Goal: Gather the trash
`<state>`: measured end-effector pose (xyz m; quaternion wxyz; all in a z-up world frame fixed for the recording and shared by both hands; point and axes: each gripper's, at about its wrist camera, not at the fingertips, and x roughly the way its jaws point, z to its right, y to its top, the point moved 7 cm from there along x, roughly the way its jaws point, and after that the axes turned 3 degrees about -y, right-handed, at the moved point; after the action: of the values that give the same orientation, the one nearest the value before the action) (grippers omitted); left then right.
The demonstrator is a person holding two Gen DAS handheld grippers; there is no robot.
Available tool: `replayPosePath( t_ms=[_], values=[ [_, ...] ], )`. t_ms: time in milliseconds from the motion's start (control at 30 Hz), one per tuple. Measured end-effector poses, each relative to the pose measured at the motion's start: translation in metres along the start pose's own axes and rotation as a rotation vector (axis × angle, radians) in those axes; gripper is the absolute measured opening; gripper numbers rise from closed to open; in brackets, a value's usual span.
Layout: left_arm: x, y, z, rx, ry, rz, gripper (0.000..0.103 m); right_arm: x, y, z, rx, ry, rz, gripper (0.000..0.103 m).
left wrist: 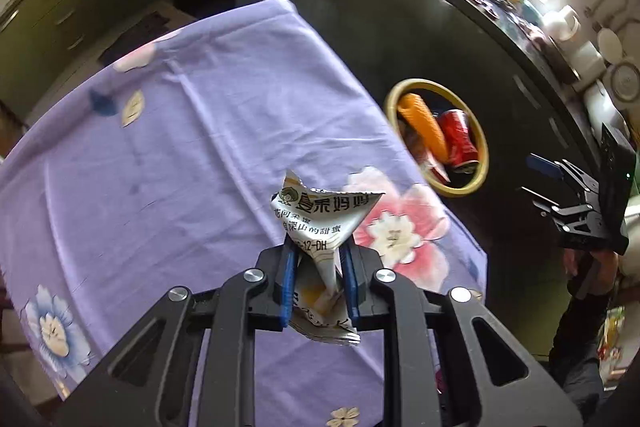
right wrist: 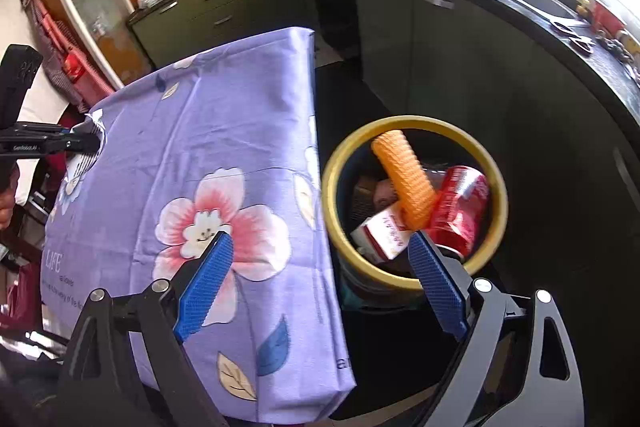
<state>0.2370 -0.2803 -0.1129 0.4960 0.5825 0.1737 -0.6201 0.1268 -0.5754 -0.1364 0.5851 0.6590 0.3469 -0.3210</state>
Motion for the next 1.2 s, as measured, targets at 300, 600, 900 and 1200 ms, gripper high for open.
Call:
replayPosePath(
  t_ms=[300, 600, 900, 1200],
  values=[
    [0.117, 0.076, 0.13, 0.155, -0.148, -0.085, 0.022, -0.011, -0.029, 0.075, 0.107, -0.047, 0.003, 0.088],
    [0.221, 0.126, 0.158, 0.103, -0.111, -0.095, 0.032, -0.01, -0.056, 0.119, 0.186, -0.041, -0.014, 0.088],
    [0.252, 0.121, 0.139, 0.017, -0.063, -0.097, 0.054, -0.008, -0.06, 0.127, 0.213, -0.016, 0.0, 0.088],
    [0.144, 0.069, 0.112, 0.019, -0.1, 0.089, 0.08, -0.021, -0.068, 0.089, 0.174, 0.009, 0.049, 0.088]
  ],
)
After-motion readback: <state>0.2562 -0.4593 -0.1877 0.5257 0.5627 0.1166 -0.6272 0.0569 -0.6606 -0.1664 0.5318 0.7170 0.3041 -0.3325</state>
